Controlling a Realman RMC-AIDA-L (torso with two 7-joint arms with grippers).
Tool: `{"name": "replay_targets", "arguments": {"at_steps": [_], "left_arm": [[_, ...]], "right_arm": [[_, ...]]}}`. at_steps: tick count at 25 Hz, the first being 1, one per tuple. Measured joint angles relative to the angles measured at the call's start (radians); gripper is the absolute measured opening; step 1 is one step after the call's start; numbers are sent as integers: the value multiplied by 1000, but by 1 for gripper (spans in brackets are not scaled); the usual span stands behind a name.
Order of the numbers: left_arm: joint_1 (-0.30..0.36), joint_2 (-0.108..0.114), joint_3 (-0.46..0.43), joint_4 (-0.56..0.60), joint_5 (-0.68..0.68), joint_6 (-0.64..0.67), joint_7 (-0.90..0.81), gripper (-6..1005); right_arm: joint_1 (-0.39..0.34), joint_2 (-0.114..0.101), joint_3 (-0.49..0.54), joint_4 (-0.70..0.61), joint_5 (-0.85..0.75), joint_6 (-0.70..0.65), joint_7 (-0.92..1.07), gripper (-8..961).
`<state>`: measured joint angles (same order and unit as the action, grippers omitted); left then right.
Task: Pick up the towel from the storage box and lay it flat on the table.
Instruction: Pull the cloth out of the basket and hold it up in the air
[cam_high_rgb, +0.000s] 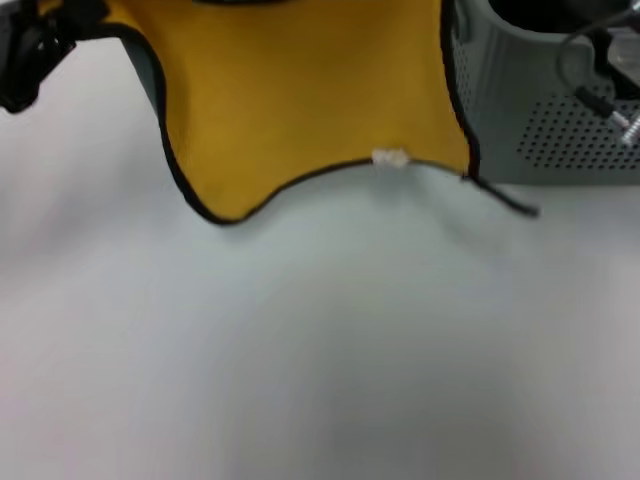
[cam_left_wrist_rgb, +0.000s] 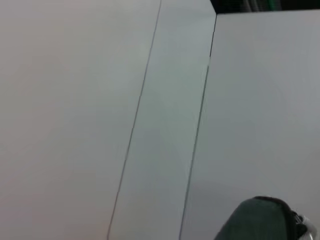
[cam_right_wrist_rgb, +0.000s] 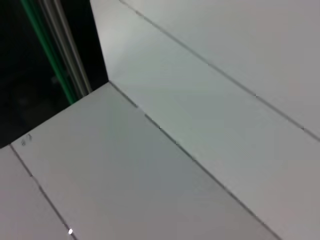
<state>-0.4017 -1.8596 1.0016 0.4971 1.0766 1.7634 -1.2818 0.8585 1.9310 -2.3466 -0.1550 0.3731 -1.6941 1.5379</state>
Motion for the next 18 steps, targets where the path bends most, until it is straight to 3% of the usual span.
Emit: {"name": "replay_targets", "arguments": {"at_steps": [4, 9, 11, 13, 18], "left_arm": [[-11, 19, -4, 39, 75, 15, -51, 38], [36, 22, -4, 135, 206, 108, -74, 37], [55, 29, -6, 163, 217, 117, -98, 36], [57, 41, -29, 182, 239, 114, -136, 35], [13, 47, -171, 235, 409, 112, -221, 33]], "right_arm": [[-5, 14, -4, -5, -72, -19, 10, 11], [-109, 70, 3, -14, -151, -72, 54, 13], [-129, 69, 20, -14, -150, -76, 56, 13], [-126, 52, 52, -14, -150, -77, 56, 14], [-76, 24, 83, -10, -152, -69, 68, 15]]}}
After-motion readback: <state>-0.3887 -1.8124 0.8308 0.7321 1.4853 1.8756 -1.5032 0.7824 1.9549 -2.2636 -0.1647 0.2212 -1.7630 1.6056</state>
